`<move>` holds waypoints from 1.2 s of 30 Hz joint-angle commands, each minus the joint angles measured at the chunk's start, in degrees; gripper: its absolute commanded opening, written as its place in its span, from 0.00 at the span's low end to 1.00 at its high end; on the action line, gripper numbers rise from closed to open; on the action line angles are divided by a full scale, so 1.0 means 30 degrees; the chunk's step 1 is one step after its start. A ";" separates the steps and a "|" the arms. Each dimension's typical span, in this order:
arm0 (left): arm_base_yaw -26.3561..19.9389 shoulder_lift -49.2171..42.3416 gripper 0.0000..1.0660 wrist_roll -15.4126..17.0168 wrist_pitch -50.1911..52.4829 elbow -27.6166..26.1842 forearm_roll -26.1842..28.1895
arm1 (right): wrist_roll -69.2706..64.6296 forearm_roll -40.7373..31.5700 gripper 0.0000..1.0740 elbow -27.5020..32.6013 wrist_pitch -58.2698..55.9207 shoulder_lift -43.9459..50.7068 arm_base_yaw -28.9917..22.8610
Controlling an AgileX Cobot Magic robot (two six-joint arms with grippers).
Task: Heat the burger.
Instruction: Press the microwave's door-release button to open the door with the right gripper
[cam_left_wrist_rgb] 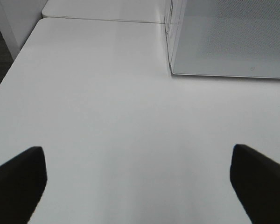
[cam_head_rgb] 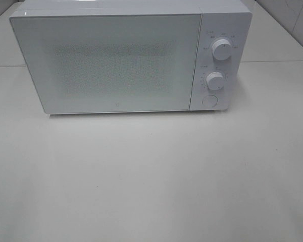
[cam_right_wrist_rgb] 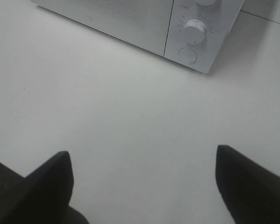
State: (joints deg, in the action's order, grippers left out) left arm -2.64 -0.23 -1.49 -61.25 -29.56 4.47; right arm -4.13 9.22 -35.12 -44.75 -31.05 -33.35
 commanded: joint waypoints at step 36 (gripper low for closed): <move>0.0038 -0.0248 0.94 0.0019 0.0000 0.0019 0.0038 | 0.0497 -0.1050 0.71 0.1719 -0.4832 1.0542 0.9206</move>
State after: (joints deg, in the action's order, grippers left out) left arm -2.64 -0.23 -1.49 -61.25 -29.56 4.47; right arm -3.78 6.30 -30.31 -60.22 -0.17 -6.07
